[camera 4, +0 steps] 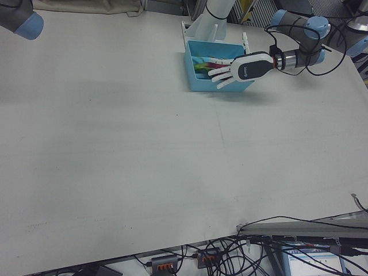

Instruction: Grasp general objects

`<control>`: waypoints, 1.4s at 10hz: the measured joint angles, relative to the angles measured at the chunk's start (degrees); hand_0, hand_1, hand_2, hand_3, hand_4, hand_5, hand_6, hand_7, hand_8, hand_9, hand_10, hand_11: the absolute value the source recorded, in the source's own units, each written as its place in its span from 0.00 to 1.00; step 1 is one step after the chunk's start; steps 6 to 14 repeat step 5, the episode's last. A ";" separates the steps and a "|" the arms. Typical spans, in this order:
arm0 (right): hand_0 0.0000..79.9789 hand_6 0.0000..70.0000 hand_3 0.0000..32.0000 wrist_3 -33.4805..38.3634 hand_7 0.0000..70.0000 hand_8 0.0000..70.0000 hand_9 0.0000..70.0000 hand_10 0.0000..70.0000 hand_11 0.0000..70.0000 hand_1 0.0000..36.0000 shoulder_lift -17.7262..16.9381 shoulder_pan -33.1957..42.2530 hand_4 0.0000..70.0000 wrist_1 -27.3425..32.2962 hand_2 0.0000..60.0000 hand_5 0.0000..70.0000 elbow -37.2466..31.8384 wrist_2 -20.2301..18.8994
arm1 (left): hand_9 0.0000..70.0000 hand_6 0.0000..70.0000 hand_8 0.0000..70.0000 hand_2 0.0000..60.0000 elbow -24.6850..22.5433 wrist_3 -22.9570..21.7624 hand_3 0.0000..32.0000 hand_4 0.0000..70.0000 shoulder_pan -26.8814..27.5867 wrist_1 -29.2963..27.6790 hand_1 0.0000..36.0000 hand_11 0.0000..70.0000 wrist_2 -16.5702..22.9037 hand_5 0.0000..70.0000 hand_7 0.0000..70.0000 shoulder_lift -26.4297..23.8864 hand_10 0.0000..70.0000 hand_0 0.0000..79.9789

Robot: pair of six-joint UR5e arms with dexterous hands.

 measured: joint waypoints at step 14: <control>0.00 0.00 0.00 0.00 0.00 0.00 0.00 0.00 0.00 0.00 0.00 0.00 0.00 0.00 0.00 0.00 0.07 -0.03 | 0.01 0.00 0.00 0.00 5.90 -11.70 0.44 0.00 -15.29 -12.56 0.33 0.00 -0.32 0.04 0.17 0.42 0.00 0.62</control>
